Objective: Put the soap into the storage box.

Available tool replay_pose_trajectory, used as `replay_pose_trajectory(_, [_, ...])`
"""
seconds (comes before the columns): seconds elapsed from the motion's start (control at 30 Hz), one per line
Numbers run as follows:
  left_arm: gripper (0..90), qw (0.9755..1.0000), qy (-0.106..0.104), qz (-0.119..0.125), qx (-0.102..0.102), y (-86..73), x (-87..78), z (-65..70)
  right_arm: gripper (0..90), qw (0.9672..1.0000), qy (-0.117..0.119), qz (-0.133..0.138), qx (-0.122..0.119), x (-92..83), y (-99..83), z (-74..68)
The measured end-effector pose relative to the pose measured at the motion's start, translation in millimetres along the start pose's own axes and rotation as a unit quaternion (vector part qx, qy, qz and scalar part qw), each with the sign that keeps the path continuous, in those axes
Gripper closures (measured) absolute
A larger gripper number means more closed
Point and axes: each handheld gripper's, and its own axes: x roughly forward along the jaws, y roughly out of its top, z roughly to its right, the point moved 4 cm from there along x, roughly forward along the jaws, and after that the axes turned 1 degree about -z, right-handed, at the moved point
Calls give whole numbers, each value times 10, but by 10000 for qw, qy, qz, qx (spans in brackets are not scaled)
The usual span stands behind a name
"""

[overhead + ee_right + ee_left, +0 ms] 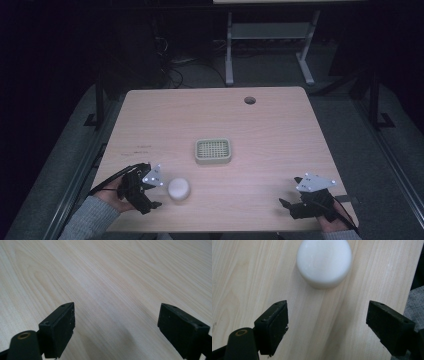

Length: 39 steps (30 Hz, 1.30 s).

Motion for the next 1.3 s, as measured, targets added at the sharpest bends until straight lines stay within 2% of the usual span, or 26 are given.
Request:
replay_pose_trajectory(0.6, [176, 9997, -73, -130, 177, 155, -8, -32, 139, 10000, 13, 35, 36, -10, 8, -12])
replay_pose_trajectory(0.7, [177, 9997, -92, -146, 195, 182, -13, -46, 139, 10000, 9, 35, -30, -13, 7, -3])
replay_pose_trajectory(0.77, [176, 9998, -95, -93, 152, 203, -17, -55, 139, 10000, 19, 68, -24, -17, 11, -6])
replay_pose_trajectory(0.93, [176, 9998, -83, -16, 186, 279, -47, -80, 139, 10000, 27, 76, -16, -20, 11, -4])
replay_pose_trajectory(1.1, [176, 9994, -126, -95, 297, 356, -33, -95, 139, 10000, 11, 88, 28, -27, 11, -4])
replay_pose_trajectory(1.3, [172, 9990, -254, -174, 329, 435, 23, -94, 139, 9999, 25, 97, 45, -29, 10, -5])
